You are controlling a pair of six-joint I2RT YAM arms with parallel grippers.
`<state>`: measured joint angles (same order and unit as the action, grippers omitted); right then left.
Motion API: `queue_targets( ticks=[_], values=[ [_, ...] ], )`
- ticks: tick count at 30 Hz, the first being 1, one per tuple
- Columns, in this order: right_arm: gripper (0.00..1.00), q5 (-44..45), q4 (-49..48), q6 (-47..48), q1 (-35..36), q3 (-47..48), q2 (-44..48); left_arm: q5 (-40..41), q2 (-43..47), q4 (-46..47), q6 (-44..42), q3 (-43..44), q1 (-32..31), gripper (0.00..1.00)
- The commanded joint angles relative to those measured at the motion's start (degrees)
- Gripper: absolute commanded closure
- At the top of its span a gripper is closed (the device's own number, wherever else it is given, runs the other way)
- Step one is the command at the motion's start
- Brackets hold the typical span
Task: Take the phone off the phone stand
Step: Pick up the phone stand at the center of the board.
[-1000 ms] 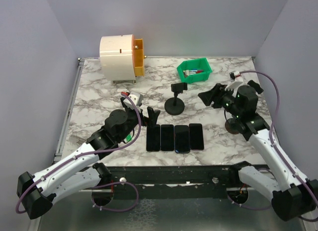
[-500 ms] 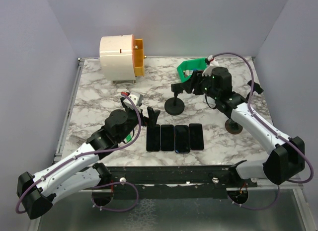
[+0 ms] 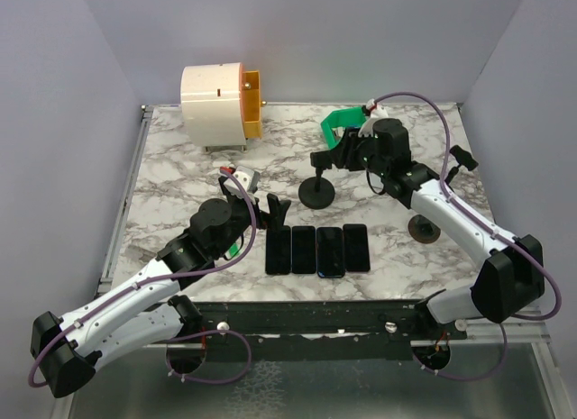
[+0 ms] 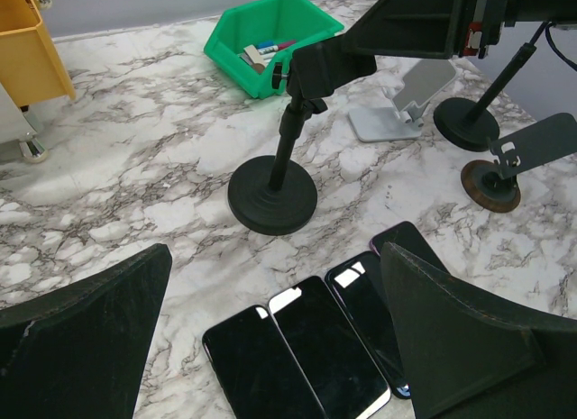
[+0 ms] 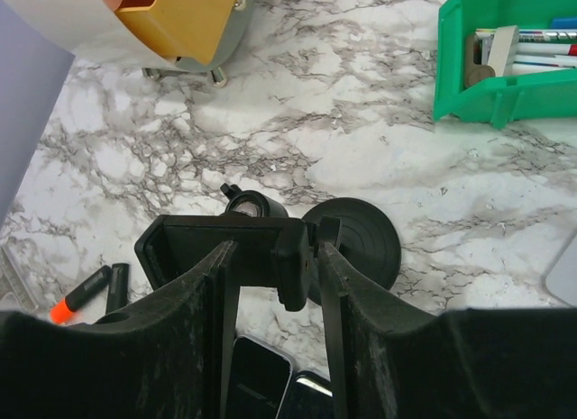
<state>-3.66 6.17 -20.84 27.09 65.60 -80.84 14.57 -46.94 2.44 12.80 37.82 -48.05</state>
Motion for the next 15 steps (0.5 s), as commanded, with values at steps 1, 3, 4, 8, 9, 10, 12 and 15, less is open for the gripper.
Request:
queue_targets(
  ticks=[1,3,4,8,9,10,12,15],
  values=[
    [0.57,0.92,1.51,1.08,0.74,1.02,-1.2,-0.97,0.53,0.43,-0.33,0.94,0.33,0.01],
    [0.6,1.21,1.54,1.1,0.75,0.94,-1.3,-0.97,0.58,0.42,-0.32,0.98,0.33,0.01],
    [0.62,1.4,1.59,1.08,0.69,1.0,-1.33,-0.96,0.58,0.46,-0.32,0.94,0.28,0.01],
    [0.7,2.45,2.05,1.2,0.68,0.95,-1.13,-1.03,0.68,0.46,-0.32,0.94,0.33,0.01],
    [0.73,2.65,1.99,1.24,0.74,0.87,-0.94,-1.03,0.67,0.4,-0.32,0.94,0.33,0.01],
    [0.75,2.93,1.93,1.32,0.69,0.8,-0.81,-1.03,0.69,0.46,-0.25,0.94,0.33,0.01],
    [0.79,3.26,1.9,1.64,0.69,0.82,-0.43,-1.12,0.56,0.48,-0.23,0.94,0.33,0.01],
    [0.87,4.82,1.86,1.97,0.7,0.84,-0.03,-1.21,0.53,0.55,-0.1,0.94,0.33,0.01]
  ],
)
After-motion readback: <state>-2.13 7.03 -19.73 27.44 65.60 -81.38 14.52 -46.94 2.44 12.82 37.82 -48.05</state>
